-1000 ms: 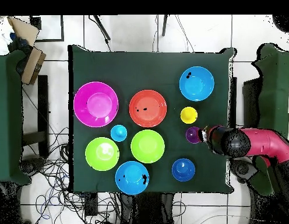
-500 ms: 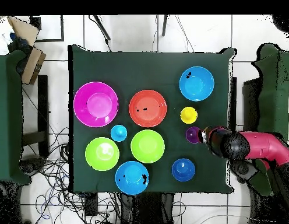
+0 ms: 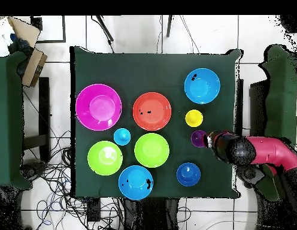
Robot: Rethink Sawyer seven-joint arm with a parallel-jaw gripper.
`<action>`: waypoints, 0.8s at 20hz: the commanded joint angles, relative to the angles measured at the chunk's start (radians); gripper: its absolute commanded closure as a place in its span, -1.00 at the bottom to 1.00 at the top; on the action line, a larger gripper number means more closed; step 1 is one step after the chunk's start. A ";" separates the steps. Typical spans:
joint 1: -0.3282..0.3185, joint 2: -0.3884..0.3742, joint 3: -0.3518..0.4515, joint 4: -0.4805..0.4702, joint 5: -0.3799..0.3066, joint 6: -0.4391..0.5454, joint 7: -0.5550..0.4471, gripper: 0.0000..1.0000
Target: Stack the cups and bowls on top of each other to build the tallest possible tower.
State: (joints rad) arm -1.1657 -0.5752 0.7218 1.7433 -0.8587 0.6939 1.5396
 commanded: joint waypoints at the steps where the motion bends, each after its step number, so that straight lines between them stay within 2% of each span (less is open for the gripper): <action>1: 0.076 0.001 -0.066 0.056 -0.130 -0.079 -0.068 -1.00; 10: 0.142 -0.023 -0.116 0.105 -0.154 -0.152 0.037 -1.00; 16: 0.169 -0.019 -0.149 0.112 -0.151 -0.182 0.051 -1.00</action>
State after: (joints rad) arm -1.0630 -0.5993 0.6452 1.7975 -0.9359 0.5587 1.5396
